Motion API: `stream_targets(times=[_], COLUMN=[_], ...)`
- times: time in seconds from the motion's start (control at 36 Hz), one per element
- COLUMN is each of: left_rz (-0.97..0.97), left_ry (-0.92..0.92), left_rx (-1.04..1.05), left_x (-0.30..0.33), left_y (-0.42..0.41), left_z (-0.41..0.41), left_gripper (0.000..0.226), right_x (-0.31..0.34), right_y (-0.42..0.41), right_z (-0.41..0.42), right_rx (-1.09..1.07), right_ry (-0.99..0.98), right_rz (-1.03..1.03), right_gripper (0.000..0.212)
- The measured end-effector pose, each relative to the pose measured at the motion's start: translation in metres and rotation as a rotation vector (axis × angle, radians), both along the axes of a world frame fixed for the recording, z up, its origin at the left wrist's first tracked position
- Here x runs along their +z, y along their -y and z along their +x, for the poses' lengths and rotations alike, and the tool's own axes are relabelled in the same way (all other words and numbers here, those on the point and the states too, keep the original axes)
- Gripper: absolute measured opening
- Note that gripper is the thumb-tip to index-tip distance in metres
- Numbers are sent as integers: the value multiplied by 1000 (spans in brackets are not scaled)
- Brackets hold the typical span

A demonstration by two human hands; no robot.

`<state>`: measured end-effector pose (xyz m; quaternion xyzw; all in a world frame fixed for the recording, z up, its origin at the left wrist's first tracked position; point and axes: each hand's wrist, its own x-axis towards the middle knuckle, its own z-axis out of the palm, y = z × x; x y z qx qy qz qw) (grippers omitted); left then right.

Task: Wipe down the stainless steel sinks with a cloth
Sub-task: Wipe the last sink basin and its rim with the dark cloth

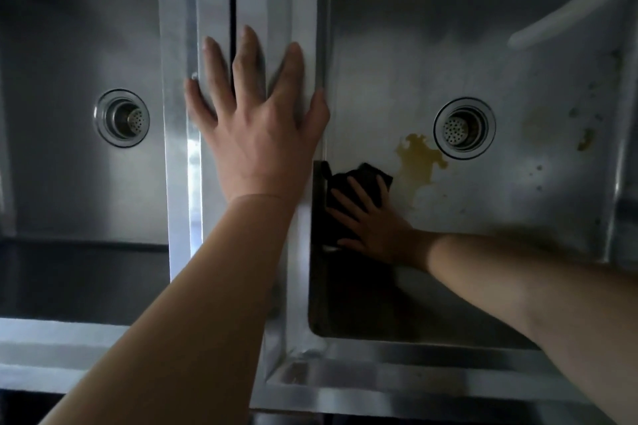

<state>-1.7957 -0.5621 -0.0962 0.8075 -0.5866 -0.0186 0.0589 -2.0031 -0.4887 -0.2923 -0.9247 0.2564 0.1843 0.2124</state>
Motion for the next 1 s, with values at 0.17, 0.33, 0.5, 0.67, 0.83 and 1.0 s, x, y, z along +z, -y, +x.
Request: stream_targets(times=[0.17,0.33,0.5,0.67,0.83,1.0], left_rz=[-13,-44,-80,-92,-80,-66], left_ry=[-22,-45,-29,-43,-34,-29], left_rx=[-1,-7,-21,-9,-11,-15], left_x=[1,0,-2,-3,-4,-6], left_y=[-1,-2,-2,-3,-3,-3], left_z=[1,1,2,1,2,2], left_gripper=[51,50,48,49,49,49], right_x=[-14,-10,10,12,-5,-3], right_y=[25,94,150,130,85,46], right_z=[-28,-72,-111,-116,-86,-44], right_rx=[297,490,275,-51,-362,-471], right_ry=[87,49,-126,-236,-225,-163], right_rz=[-42,-94,-169,-157,-117,-60], right_gripper=[61,62,61,67,64,66])
